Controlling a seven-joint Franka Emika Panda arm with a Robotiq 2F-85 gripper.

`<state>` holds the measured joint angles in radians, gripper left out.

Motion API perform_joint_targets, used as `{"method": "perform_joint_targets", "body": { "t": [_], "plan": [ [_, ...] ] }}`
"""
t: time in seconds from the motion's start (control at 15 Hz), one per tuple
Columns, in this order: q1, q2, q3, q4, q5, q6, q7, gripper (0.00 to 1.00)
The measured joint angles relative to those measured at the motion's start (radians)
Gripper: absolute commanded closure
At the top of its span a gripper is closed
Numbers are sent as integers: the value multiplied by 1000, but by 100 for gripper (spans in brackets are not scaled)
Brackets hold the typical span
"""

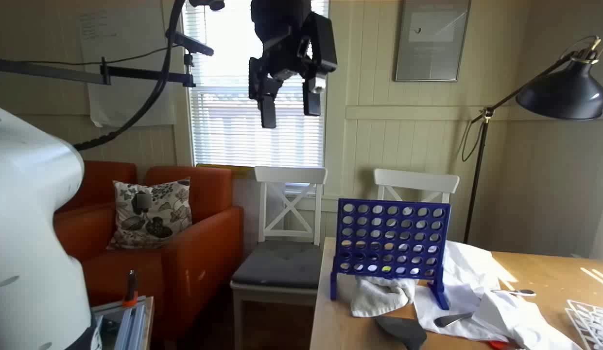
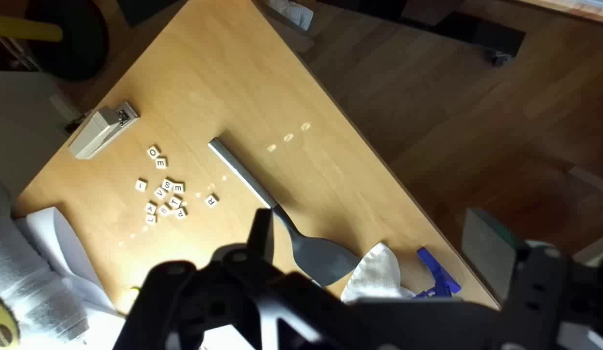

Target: Put the white towel over the connect four game

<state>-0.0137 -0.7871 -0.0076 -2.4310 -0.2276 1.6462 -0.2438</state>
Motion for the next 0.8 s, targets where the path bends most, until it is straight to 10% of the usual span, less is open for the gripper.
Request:
{"method": "perform_joint_targets", "body": {
  "t": [0.8],
  "plan": [
    [18,68,-62,-43,-81,163,-117,0]
  ]
}}
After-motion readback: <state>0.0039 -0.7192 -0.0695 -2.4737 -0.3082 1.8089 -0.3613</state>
